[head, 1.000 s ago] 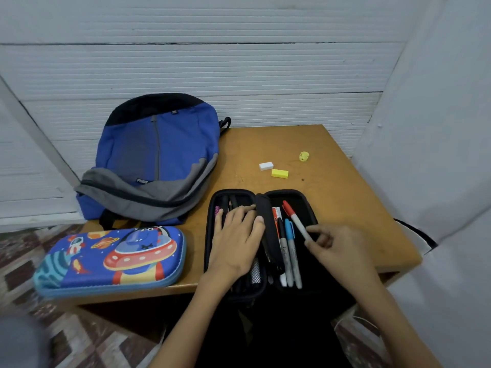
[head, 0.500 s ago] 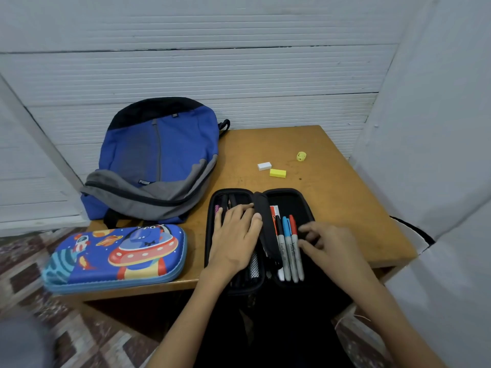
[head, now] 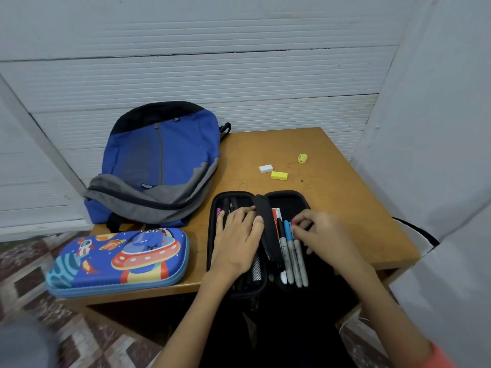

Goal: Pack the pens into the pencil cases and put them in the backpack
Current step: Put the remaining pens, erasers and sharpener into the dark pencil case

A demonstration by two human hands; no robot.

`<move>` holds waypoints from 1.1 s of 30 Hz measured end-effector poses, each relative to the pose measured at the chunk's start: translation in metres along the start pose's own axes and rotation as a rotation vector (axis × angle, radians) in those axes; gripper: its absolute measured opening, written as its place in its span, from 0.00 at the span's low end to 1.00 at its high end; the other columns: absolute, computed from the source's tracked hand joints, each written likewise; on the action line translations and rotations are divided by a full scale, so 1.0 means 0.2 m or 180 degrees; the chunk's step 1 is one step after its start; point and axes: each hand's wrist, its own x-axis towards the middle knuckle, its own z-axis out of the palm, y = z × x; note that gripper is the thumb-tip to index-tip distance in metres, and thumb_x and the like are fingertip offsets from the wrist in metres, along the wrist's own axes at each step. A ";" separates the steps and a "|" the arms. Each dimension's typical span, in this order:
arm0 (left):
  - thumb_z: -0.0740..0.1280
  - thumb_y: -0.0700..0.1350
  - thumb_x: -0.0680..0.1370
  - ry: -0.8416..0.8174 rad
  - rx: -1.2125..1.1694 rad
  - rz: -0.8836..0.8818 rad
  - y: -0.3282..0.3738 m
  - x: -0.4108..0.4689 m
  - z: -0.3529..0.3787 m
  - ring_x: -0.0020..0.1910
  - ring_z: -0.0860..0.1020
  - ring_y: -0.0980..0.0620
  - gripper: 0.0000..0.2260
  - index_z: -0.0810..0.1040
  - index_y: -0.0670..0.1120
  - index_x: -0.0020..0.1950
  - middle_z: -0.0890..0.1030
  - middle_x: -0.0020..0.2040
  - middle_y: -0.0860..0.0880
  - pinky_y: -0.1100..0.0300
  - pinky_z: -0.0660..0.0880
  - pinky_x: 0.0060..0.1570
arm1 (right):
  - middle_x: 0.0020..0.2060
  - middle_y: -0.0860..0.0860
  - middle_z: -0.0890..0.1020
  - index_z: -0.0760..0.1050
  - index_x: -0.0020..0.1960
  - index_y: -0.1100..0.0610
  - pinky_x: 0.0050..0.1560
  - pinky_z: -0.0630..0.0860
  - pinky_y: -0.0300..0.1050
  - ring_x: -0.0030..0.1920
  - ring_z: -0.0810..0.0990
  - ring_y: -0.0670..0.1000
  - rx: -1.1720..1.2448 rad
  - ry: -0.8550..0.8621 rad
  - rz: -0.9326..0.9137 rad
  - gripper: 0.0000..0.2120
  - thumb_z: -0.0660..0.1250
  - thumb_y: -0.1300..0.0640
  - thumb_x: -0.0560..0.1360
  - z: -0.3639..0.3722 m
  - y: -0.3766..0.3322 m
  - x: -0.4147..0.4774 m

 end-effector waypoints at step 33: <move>0.37 0.59 0.77 -0.0012 -0.0023 -0.0014 0.00 0.00 0.00 0.69 0.62 0.62 0.31 0.74 0.53 0.65 0.71 0.65 0.58 0.49 0.46 0.76 | 0.34 0.40 0.75 0.83 0.48 0.54 0.32 0.61 0.29 0.33 0.70 0.38 -0.0758 -0.0169 -0.0792 0.07 0.75 0.61 0.70 -0.01 -0.02 0.44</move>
